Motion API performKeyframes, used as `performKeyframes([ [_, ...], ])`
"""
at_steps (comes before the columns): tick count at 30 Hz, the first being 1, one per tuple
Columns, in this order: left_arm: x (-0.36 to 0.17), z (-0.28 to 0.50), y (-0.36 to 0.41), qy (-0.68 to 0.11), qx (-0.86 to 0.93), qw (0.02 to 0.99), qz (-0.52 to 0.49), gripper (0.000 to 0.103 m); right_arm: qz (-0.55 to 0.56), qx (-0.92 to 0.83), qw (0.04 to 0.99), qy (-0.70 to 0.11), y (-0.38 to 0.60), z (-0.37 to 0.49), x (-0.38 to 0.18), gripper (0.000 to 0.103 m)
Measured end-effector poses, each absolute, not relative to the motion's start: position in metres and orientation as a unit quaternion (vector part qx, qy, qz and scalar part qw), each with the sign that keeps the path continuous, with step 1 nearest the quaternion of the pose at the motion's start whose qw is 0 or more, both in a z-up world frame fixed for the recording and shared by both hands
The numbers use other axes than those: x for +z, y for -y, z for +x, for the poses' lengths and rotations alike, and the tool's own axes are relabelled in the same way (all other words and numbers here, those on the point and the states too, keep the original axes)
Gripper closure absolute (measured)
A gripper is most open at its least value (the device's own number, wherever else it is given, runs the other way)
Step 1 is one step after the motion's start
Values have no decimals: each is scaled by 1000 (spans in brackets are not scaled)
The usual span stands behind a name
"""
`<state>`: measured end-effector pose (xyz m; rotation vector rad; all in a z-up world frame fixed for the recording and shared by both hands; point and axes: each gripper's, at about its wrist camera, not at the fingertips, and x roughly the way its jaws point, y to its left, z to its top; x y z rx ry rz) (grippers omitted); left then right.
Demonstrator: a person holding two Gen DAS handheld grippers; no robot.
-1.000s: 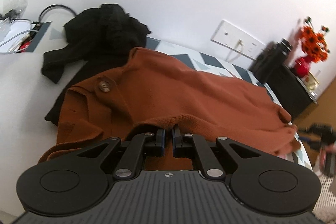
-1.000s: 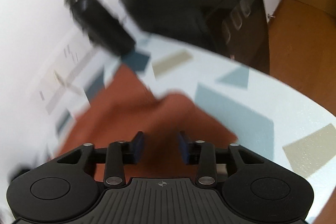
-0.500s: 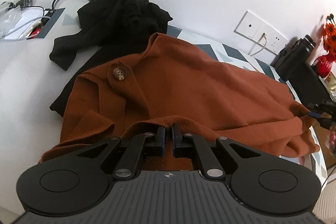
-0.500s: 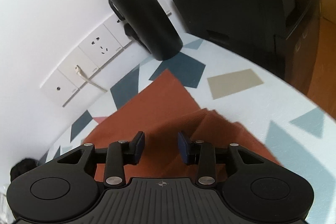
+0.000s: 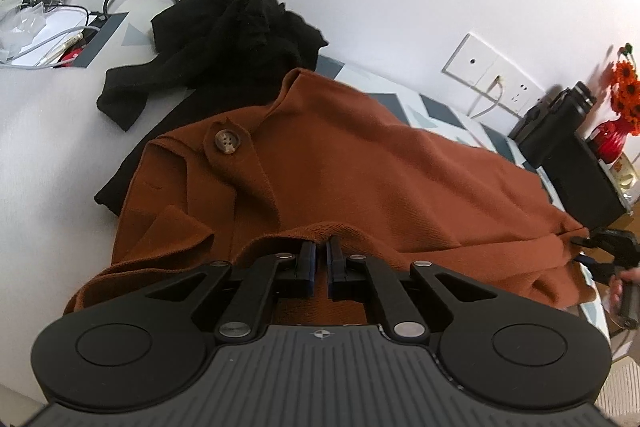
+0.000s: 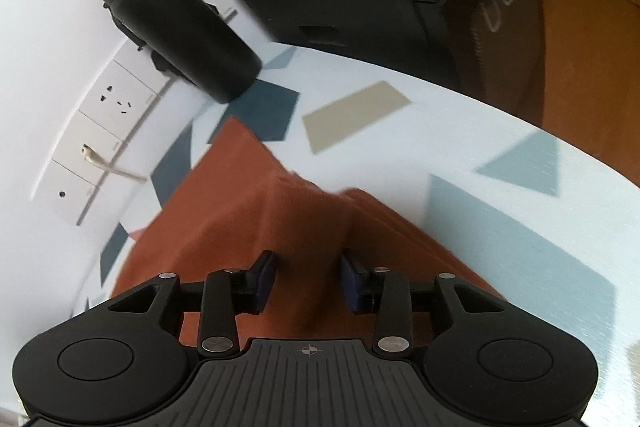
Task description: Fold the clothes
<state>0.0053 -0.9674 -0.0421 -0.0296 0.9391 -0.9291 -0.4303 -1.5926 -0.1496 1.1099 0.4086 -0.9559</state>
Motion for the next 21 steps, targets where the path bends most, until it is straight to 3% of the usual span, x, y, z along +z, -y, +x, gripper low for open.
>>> performKeyframes([
  [1,-40,5,966,-435,-434,789,-16,99,500,-429,729,-185,1592,-428,-145,94],
  [6,-12,-1,954,-420,-474,774,-20,100,474,-420,761,-140,1571,-436,-99,96],
  [13,18,-20,920,-397,-537,744,-11,100,441,-449,774,-69,1489,-518,-32,96],
  [17,10,-35,895,-413,-557,721,7,100,447,-480,751,-68,1434,-570,-34,96],
  [21,-14,-42,874,-454,-553,698,25,100,482,-514,704,-85,1396,-607,-72,96],
])
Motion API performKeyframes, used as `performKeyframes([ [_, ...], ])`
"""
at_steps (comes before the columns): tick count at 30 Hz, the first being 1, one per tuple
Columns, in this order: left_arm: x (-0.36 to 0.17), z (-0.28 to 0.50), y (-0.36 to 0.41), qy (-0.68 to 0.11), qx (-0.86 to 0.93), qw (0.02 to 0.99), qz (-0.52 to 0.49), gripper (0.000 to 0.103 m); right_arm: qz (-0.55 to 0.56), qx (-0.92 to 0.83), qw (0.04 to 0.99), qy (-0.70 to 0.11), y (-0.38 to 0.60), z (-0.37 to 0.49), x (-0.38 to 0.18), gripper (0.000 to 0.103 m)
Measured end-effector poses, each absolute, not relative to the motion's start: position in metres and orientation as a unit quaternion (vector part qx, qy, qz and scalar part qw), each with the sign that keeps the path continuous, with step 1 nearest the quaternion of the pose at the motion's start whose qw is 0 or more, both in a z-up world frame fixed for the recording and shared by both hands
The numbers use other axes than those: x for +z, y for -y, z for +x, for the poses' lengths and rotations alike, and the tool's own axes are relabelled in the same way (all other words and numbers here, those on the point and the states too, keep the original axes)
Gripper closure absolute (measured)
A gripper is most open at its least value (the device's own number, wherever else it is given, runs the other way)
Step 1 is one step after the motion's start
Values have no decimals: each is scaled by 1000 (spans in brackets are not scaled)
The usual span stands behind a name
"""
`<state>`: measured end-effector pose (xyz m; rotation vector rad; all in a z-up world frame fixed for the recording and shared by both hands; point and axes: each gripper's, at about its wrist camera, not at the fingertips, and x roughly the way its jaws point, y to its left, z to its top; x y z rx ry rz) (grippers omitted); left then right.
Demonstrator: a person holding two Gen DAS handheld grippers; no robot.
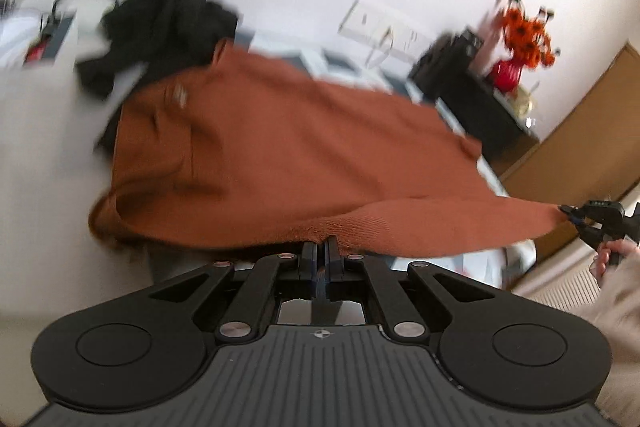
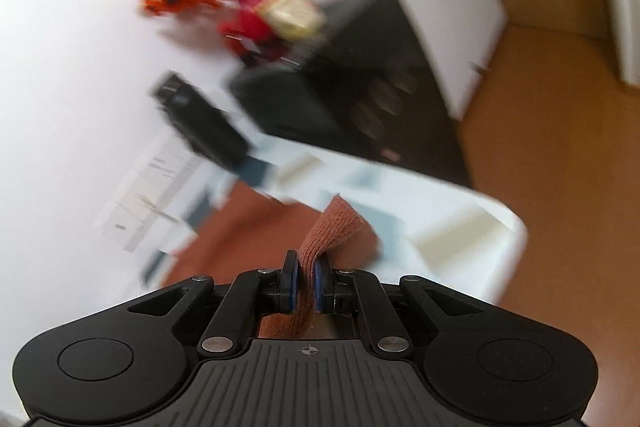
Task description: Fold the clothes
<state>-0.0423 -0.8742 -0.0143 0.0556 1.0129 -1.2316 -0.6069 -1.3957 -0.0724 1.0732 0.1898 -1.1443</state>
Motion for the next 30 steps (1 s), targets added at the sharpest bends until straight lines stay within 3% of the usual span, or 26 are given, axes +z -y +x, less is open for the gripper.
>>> performKeyframes([
  [9,-57,-55,868,-492,-550,669,90,98,501,-559,647,-132,1356,-613,-142,96],
  [11,-58,-54,868,-496,-546,668,97,95,496,-573,637,-146,1353,-609,-141,90],
  [12,-55,-53,867,-492,-546,670,100,93,493,-581,630,-153,1353,-607,-139,78],
  [13,-51,-53,864,-485,-549,674,99,87,487,-589,625,-158,1351,-606,-134,68],
  [14,-47,-53,860,-478,-551,677,98,75,480,-594,626,-156,1349,-604,-127,67],
  [16,-35,-49,852,-466,-554,685,88,63,471,-595,634,-149,1347,-602,-110,67],
  [23,20,-27,822,-410,-556,723,15,63,426,-547,711,-122,1359,-569,-26,67],
  [27,50,-11,843,-366,-544,755,-6,63,389,-500,762,-132,1387,-522,21,65],
  [30,65,-4,880,-345,-518,782,-4,53,348,-469,800,-138,1416,-479,55,65],
])
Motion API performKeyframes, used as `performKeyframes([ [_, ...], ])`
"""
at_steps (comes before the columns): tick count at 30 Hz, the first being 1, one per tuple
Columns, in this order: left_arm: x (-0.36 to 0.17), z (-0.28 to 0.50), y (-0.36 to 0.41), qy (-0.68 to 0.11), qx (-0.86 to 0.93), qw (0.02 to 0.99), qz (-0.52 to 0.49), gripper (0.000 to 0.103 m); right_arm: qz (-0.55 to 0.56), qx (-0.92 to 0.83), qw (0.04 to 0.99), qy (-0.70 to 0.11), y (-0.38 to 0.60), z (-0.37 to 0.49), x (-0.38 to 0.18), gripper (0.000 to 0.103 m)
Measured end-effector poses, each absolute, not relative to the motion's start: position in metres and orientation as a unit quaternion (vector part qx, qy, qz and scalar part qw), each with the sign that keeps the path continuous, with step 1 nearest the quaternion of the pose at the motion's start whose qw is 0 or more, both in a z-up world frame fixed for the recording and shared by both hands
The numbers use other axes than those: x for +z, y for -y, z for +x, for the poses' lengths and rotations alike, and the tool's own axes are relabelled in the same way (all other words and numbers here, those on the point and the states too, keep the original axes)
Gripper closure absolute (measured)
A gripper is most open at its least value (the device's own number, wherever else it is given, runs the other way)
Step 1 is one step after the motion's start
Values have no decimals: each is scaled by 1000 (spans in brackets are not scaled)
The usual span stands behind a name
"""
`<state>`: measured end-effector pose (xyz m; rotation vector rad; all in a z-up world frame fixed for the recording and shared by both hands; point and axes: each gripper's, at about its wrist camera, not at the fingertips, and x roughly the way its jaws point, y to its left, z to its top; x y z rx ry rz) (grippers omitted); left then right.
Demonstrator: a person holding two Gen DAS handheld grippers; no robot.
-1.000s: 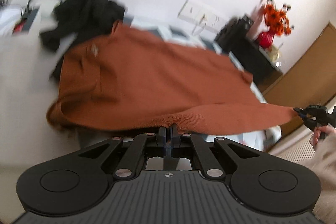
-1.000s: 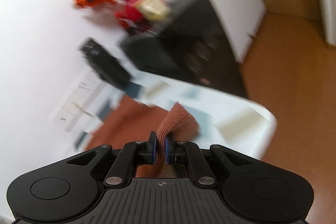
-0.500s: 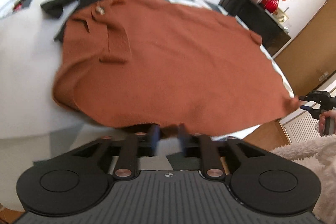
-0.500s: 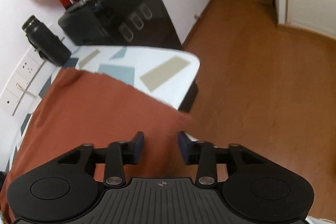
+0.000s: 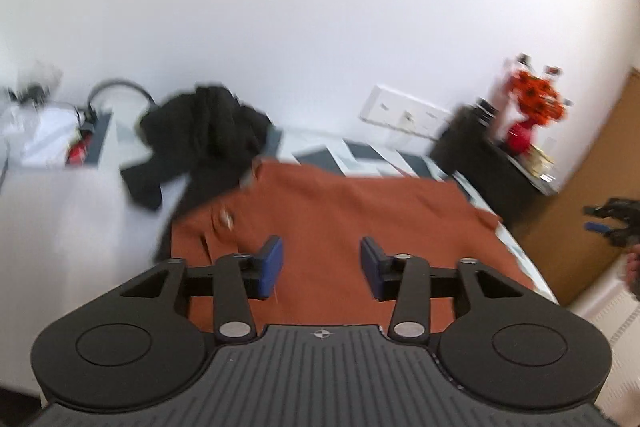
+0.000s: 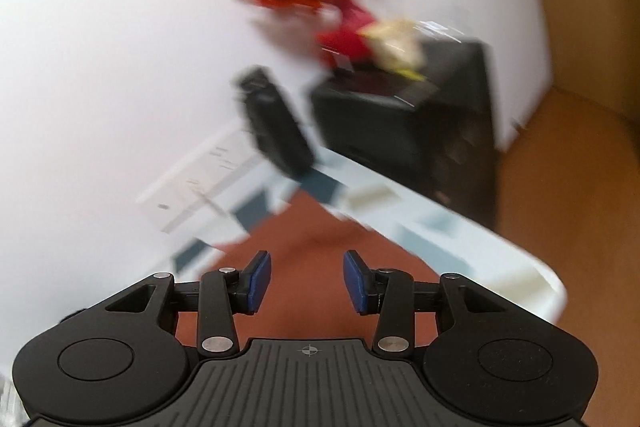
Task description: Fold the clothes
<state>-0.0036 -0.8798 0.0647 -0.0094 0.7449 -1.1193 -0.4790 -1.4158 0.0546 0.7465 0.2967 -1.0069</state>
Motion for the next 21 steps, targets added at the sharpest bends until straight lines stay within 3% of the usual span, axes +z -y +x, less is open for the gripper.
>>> performKeyframes([
  [2,65,-7,907,-326,-517,792,1,46,311,-454,821,-153,1437,-447,67,61],
  [5,44,-18,962,-322,-500,802,53,46,270,-433,835,-206,1471,-401,58,55],
  [13,-43,-32,1064,-364,-449,800,157,50,237,-398,824,-327,1561,-334,-61,62],
  [21,-78,-27,1101,-394,-399,804,196,50,275,-347,806,-392,1605,-322,-134,65],
])
